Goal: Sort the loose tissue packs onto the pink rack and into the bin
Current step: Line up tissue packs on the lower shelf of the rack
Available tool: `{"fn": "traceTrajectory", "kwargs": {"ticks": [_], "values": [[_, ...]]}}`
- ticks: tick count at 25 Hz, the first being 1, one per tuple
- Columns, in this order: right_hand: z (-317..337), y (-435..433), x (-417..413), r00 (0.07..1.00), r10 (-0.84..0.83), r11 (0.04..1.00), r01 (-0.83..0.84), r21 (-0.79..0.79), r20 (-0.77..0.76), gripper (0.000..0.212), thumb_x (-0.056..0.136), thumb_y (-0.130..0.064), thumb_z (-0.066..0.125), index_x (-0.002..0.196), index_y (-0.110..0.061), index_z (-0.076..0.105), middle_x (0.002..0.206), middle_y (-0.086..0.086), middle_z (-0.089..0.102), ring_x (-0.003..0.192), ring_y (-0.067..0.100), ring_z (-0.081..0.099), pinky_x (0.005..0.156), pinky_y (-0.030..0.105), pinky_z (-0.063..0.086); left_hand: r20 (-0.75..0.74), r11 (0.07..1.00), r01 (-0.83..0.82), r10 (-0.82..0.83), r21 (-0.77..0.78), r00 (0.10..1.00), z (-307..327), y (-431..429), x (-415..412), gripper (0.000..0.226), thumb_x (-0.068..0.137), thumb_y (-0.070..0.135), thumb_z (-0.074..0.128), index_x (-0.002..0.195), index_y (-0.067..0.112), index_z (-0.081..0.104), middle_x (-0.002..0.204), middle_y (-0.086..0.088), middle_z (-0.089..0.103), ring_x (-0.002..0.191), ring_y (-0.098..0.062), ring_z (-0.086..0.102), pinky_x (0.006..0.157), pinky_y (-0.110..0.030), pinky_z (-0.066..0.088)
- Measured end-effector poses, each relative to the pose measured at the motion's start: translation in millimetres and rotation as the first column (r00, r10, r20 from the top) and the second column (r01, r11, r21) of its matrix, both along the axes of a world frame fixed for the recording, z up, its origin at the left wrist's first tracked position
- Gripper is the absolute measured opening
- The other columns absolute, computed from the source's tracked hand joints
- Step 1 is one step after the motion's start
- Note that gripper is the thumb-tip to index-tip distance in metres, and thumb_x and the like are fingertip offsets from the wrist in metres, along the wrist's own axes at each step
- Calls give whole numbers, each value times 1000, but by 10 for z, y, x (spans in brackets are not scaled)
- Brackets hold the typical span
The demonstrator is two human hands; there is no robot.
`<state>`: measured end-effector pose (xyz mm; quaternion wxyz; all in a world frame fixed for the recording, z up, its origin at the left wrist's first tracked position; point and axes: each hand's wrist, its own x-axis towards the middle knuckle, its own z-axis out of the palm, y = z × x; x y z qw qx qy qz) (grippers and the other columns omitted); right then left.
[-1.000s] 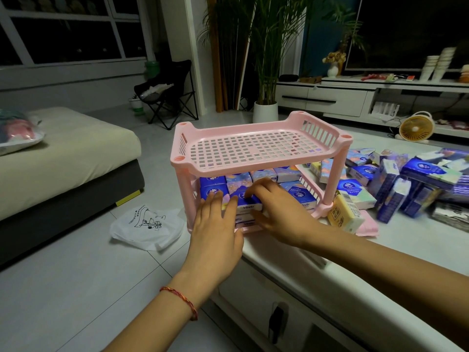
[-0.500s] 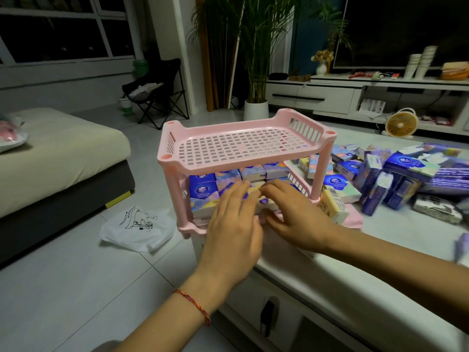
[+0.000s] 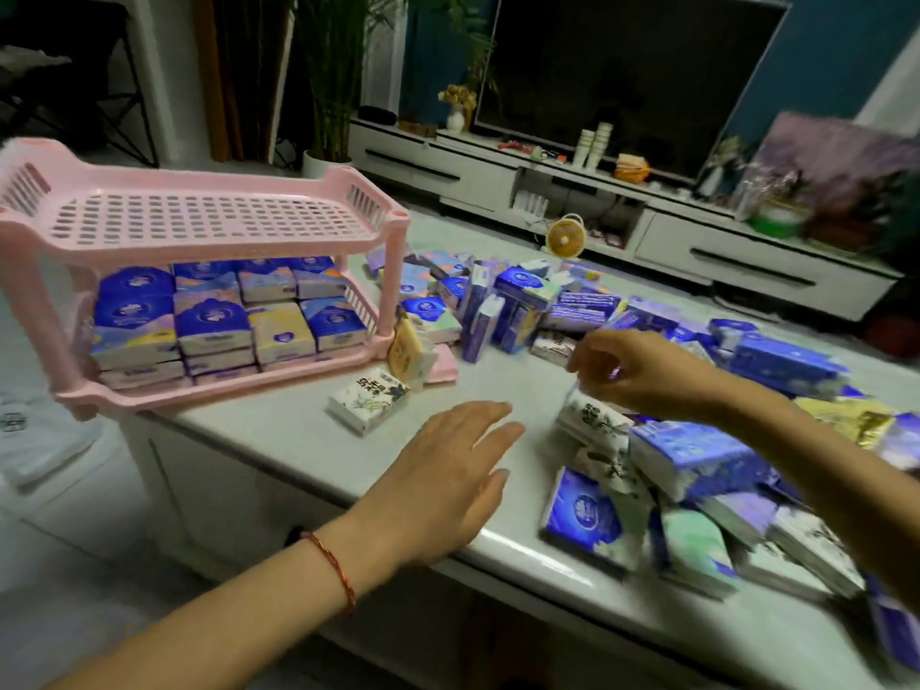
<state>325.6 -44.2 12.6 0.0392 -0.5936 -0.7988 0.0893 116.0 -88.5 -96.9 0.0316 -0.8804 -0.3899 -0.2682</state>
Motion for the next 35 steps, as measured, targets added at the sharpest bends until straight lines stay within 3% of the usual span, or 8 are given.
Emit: {"fn": "traceTrajectory", "kwargs": {"ticks": [4,10,13,16,20,23,27,35], "values": [[-133,-382,-52,972,53,894,55,-445,228,49,75,-38,74,115,-24,48,107,-4,57,98,16,56,82,27,46,-82,984,175,-178,-41,981,-121,-168,319,52,85,43,42,130,18,46,133,-7,52,120,-19,51,99,-31,43],[-351,-342,-167,936,136,906,15,-423,326,43,71,-36,78,102,-17,55,99,2,61,88,19,55,73,28,44,-136,989,67,-85,-132,987,-93,-157,368,49,96,38,38,142,23,30,152,-5,22,139,-21,25,113,-29,20],[-366,-272,-166,1000,-21,915,14,-403,-11,20,82,-27,69,85,-12,56,76,1,54,67,13,49,56,20,39,-23,996,26,-29,-91,999,-114,-140,340,53,82,50,39,123,18,51,122,-5,58,106,-19,62,87,-27,49],[-375,-238,-216,868,-281,864,43,-501,-410,16,88,-17,62,93,-3,59,85,14,59,68,17,53,56,20,46,72,997,-43,48,-64,996,-130,-71,298,67,76,60,41,124,15,48,119,-7,60,102,-21,63,80,-30,53],[-259,-238,-146,771,-335,836,-22,-549,-542,5,91,-10,56,92,-6,60,78,9,64,66,16,57,61,21,52,142,998,-47,53,-43,988,-89,-29,265,68,71,55,47,125,15,44,121,-7,58,107,-20,52,84,-31,50],[-47,-212,132,843,-267,921,80,-382,-467,12,89,-7,59,100,-9,59,83,5,66,72,17,61,68,25,54,187,995,-54,68,-79,980,-64,-21,268,68,68,54,49,122,12,52,114,-4,60,95,-21,60,79,-29,49],[83,-288,537,978,-177,937,203,-283,115,36,81,-25,70,114,-19,56,105,-1,60,98,16,58,88,29,49,149,995,-45,59,-94,987,-85,-15,299,70,69,57,46,123,13,52,117,-4,59,98,-21,61,78,-29,48],[-293,-3,617,984,-172,944,155,292,34,24,87,-11,58,111,-10,59,113,12,59,100,23,51,77,28,38,87,994,-44,53,-102,995,-119,-19,330,69,69,61,46,120,15,53,114,-3,62,95,-19,64,73,-28,52]]}}
